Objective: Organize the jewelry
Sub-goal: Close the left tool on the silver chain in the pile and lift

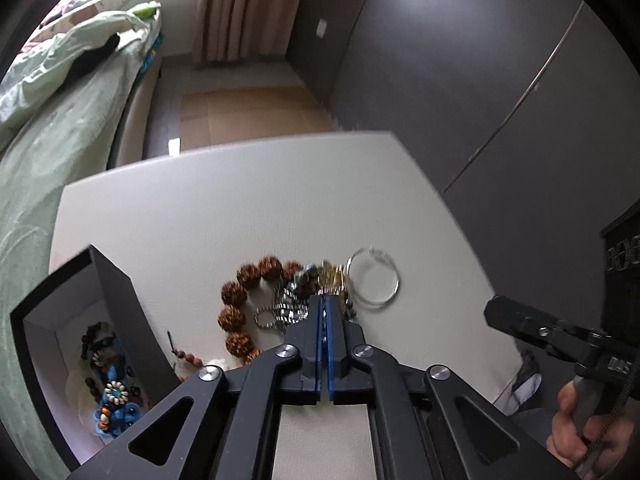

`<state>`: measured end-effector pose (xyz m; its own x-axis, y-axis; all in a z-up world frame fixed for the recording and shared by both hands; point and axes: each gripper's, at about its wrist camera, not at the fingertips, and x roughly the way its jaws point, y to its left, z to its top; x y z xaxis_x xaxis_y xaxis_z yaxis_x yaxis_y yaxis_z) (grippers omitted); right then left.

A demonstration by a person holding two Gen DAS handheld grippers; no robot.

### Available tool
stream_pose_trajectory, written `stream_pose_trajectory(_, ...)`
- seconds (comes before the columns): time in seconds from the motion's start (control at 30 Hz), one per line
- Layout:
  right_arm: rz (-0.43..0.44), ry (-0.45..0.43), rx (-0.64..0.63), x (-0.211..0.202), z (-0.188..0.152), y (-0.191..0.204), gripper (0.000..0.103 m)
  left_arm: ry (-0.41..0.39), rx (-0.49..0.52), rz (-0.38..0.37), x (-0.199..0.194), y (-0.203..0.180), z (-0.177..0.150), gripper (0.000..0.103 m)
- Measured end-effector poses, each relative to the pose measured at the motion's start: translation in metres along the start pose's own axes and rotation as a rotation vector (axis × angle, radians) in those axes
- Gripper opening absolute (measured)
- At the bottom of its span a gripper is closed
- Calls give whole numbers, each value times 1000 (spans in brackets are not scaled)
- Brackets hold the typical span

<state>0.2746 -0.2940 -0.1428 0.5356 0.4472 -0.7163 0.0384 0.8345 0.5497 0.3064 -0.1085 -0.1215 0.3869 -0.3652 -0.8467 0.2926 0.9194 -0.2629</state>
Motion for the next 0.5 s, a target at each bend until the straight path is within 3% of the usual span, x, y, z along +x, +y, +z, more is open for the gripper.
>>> stream_pose_trajectory(0.07, 2, 3, -4, 1, 0, 2, 77, 26, 4, -18, 8, 2, 3, 42)
stream_pose_trajectory(0.1, 3, 2, -4, 1, 0, 2, 77, 17, -1, -25, 8, 3, 2, 71)
stream_pose_trajectory(0.13, 3, -1, -3, 0, -1, 3, 77, 6, -5, -18, 7, 4, 1, 77)
stream_pose_trajectory(0.4, 2, -18, 26, -5, 0, -3, 77, 16, -20, -3, 19, 7, 4, 76)
stream_pose_trajectory(0.5, -4, -29, 44, -8, 1, -7, 77, 21, 3, 17, 24, 1, 3, 64)
